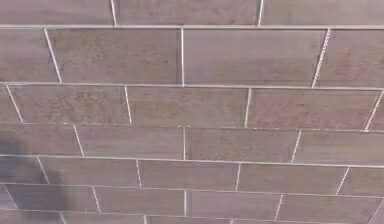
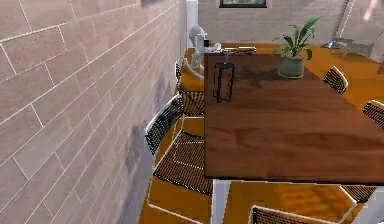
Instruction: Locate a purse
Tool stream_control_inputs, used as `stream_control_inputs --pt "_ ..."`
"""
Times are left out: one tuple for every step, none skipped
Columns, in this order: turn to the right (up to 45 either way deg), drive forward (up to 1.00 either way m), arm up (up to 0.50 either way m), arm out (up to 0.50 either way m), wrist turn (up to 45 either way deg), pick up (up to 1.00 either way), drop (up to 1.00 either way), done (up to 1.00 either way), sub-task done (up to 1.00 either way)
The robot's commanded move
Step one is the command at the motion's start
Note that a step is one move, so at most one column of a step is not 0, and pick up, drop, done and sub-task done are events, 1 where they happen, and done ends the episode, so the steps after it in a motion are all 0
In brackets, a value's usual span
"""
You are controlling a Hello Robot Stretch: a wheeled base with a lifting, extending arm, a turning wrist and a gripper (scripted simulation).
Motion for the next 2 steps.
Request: stream_control_inputs --pt "24.0 0.00 0.00 0.00 0.0 0.00 0.00 0.00 0.00" --pt "0.0 0.05 0.00 0.00 0.0 0.00 0.00 0.00 0.00"
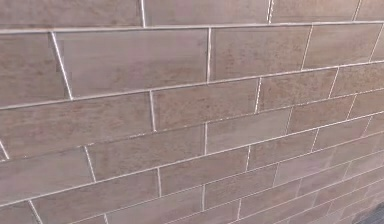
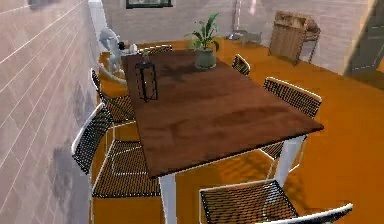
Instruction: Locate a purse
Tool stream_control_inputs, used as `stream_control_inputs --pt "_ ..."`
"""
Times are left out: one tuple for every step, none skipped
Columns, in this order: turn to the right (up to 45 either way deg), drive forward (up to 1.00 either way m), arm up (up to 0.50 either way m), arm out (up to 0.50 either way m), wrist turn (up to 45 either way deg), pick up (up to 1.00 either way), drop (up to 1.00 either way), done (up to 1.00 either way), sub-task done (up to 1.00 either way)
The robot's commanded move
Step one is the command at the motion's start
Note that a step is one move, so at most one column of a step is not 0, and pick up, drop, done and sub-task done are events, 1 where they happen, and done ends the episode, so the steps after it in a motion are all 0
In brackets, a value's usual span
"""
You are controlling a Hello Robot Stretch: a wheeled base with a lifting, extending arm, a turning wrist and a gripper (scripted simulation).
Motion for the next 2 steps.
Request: stream_control_inputs --pt "45.0 0.00 0.00 0.00 0.0 0.00 0.00 0.00 0.00" --pt "12.0 0.00 0.00 0.00 0.0 0.00 0.00 0.00 0.00"
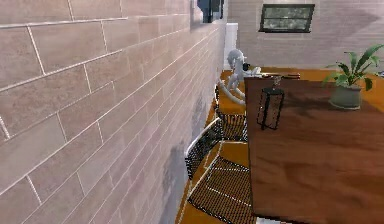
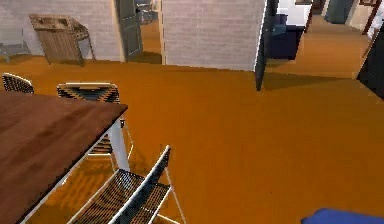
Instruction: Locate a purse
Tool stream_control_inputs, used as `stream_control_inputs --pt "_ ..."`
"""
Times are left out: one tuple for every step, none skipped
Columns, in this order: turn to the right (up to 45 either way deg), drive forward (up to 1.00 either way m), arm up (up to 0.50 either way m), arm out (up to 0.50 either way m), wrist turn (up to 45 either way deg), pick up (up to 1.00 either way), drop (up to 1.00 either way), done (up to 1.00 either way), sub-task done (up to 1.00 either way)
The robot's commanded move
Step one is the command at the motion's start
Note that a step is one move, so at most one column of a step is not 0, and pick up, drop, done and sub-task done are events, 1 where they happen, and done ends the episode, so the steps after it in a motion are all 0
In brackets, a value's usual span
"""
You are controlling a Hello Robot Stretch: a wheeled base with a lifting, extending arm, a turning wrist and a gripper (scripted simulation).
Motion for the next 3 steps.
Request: stream_control_inputs --pt "0.0 0.45 0.00 0.00 0.0 0.00 0.00 0.00 0.00" --pt "33.0 0.00 0.00 0.00 0.0 0.00 0.00 0.00 0.00" --pt "0.0 0.00 0.00 0.00 0.0 0.00 0.00 1.00 0.00"
